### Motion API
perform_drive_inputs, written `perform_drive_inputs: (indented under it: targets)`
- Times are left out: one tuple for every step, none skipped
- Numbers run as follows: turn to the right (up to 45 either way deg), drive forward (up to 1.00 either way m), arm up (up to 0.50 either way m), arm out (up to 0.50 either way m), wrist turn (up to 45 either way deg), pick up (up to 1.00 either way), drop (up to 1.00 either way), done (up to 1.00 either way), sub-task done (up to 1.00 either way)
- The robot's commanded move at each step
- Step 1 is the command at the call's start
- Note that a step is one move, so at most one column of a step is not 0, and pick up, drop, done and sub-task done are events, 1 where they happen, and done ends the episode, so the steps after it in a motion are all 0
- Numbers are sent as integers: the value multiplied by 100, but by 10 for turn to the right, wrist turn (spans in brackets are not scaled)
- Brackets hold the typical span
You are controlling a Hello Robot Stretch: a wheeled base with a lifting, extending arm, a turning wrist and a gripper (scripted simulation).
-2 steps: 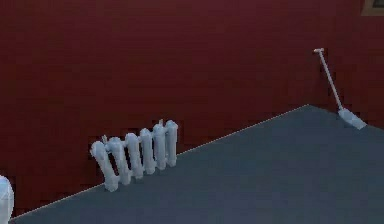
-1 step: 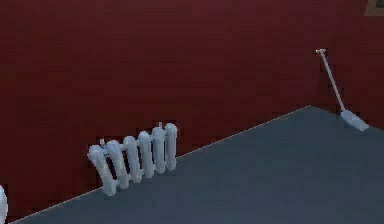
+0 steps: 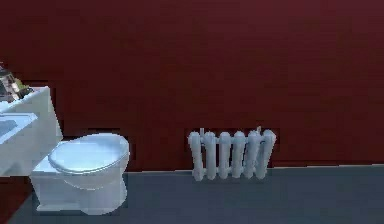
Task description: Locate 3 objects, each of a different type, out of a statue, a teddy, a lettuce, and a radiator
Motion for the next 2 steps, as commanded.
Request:
perform_drive_inputs:
  targets:
    - [0, 65, 0, 0, 0, 0, 0, 0, 0]
    - [210, 0, 0, 0, 0, 0, 0, 0, 0]
